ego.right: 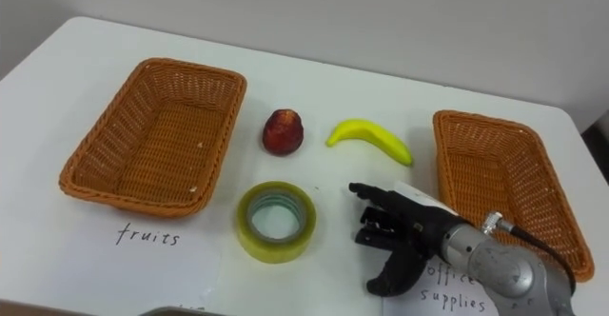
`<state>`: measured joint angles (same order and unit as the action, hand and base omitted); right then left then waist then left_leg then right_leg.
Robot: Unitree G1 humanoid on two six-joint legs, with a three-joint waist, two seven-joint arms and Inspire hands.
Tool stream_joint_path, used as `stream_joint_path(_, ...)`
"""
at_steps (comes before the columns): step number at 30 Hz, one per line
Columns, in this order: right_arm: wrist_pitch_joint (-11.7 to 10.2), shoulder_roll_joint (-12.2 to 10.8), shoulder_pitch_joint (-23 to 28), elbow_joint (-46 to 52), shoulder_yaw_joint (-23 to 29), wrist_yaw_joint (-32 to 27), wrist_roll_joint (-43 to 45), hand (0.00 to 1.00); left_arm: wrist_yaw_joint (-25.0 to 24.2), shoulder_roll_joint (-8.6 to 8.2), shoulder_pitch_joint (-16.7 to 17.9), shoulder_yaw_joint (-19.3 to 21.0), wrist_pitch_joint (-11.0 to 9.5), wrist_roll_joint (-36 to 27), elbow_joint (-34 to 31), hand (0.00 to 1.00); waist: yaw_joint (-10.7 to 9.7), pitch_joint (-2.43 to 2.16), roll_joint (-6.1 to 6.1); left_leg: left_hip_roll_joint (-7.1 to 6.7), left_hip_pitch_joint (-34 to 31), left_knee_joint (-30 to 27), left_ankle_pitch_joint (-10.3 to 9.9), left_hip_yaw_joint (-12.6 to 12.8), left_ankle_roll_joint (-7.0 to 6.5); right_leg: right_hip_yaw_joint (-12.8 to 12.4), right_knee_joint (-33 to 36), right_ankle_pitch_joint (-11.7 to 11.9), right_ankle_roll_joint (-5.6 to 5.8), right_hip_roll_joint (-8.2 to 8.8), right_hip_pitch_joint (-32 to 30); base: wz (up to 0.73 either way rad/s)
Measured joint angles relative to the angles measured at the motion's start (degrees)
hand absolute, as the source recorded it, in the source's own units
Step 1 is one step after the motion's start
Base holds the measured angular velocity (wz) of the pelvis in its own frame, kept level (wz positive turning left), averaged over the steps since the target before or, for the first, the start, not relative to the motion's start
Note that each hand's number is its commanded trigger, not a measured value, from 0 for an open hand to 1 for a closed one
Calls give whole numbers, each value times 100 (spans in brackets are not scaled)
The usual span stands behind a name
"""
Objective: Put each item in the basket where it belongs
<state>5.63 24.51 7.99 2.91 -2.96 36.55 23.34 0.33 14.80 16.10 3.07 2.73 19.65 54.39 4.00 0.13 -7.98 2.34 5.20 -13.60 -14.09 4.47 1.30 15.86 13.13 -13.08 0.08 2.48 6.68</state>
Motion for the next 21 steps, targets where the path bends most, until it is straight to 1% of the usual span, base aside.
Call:
stream_joint_path(2, 12, 0, 0, 1, -1, -1, 20, 0, 14, 0, 2, 0, 14, -7, 0, 0, 8, 1, -6, 0, -1, 1, 0, -3, 0, 0, 10, 0, 0, 1, -6, 0)
stream_joint_path(4, 14, 0, 0, 13, -2, -1, 202, 0, 21, -1, -27, 0, 71, -9, 1, 0, 51, 5, -16, 0, -6, 3, 0, 0, 0, 2, 45, 0, 0, 6, -37, 0)
stream_joint_path(6, 24, 0, -1, 15, -4, -1, 425, 0, 23, -1, -56, 1, 105, -8, 2, 0, 88, -8, -44, -5, -35, 0, 0, 0, -1, -1, 54, 0, 0, 12, -67, 0)
stream_joint_path(8, 40, 0, -2, 15, -7, -2, 471, 0, 23, -2, -61, 0, 113, -7, 2, 0, 102, -9, -56, -7, -51, -13, 0, -1, -2, -11, 59, 1, -1, 14, -77, 0)
stream_joint_path(12, 69, 1, -2, 19, -25, -9, 705, 0, 22, -1, -92, 0, 209, -5, 30, 0, 92, -7, -52, -5, -48, -14, 0, -4, -2, -23, 60, 3, -4, 8, -70, 0)
stream_joint_path(14, 75, 2, -2, 42, -24, -9, 825, 0, 20, -1, -96, 0, 217, -4, 32, 0, 83, -5, -48, -3, -52, -6, -1, -7, -2, -24, 60, 3, -5, 7, -69, 0)
stream_joint_path(16, 88, 3, -2, 50, -21, -9, 857, 0, 20, -2, -98, 0, 223, 6, 31, 0, 79, -4, -43, -3, -56, 10, -2, -7, -4, -24, 60, 4, -5, 8, -69, 0)
stream_joint_path(17, 146, 2, -1, 94, -21, -3, 876, 0, 20, -3, -102, 5, 235, 6, 31, 0, 78, 3, -34, -3, -59, 11, -4, -7, -5, -27, 60, 3, -5, 8, -70, 0)
stream_joint_path(18, 206, 2, -2, 168, -19, 15, 898, 0, 21, -9, -105, 11, 251, 3, 31, 0, 78, 15, -13, -4, -60, 12, -4, -6, -7, -28, 60, 4, -5, 9, -70, 0)
stream_joint_path(19, 219, 2, -2, 201, -15, 38, 928, 0, 21, -10, -105, 12, 269, 1, 31, 0, 77, 20, -1, -5, -60, 12, -5, -5, -7, -27, 60, 4, -5, 10, -70, 0)
stream_joint_path(21, 285, 2, -5, 312, -14, 108, 1076, 0, 27, -11, -108, 23, 350, -1, 32, 0, 66, 34, 50, -5, -59, 14, -4, -4, -7, -25, 59, 5, -4, 9, -73, 0)
